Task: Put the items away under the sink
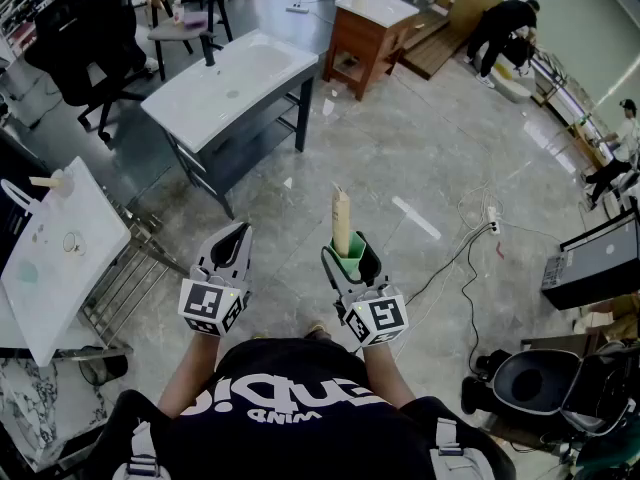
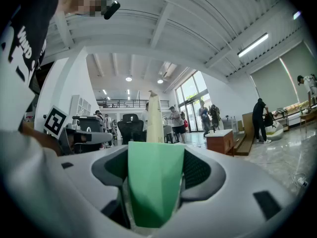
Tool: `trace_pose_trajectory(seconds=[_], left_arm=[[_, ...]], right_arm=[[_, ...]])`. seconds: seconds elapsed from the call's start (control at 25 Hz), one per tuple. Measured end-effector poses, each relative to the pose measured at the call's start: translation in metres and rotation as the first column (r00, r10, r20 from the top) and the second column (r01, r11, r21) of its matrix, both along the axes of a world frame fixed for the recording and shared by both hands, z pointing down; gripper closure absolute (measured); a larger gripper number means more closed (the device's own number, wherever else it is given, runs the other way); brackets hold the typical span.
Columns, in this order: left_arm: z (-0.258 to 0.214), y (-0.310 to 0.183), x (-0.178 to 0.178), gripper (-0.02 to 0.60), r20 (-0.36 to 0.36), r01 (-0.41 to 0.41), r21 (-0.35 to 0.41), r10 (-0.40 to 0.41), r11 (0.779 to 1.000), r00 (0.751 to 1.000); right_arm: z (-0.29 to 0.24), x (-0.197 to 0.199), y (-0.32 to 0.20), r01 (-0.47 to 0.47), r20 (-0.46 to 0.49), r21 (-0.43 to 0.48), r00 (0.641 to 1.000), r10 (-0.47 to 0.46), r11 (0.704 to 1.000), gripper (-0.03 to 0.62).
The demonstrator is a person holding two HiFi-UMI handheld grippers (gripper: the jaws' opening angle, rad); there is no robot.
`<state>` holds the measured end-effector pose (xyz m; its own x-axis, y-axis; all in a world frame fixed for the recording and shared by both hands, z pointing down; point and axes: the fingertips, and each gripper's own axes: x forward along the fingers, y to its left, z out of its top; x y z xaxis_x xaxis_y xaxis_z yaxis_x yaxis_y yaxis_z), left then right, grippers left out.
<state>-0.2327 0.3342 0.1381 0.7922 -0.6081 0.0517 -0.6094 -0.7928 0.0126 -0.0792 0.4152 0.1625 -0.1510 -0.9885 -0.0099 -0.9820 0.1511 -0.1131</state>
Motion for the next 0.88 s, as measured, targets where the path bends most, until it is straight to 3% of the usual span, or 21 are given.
trace_pose_trajectory(seconds=[0.52,0.88], left_arm=[[0.000,-0.003,-0.006,0.561,0.000,-0.010,0.006,0.010,1.000,1.000],[0.007,-0.004,-0.027,0.561,0.019,-0.049,-0.004,0.049,0.999,0.999]], right_arm=[[-0.003,-0.021,-0.001,0.057,-0.018,0.018,0.998,-0.056,0.998,0.279],[0.005,-0.037,0.002,-0.003,0.052,0.009,0.999,0.002,1.000,0.279]])
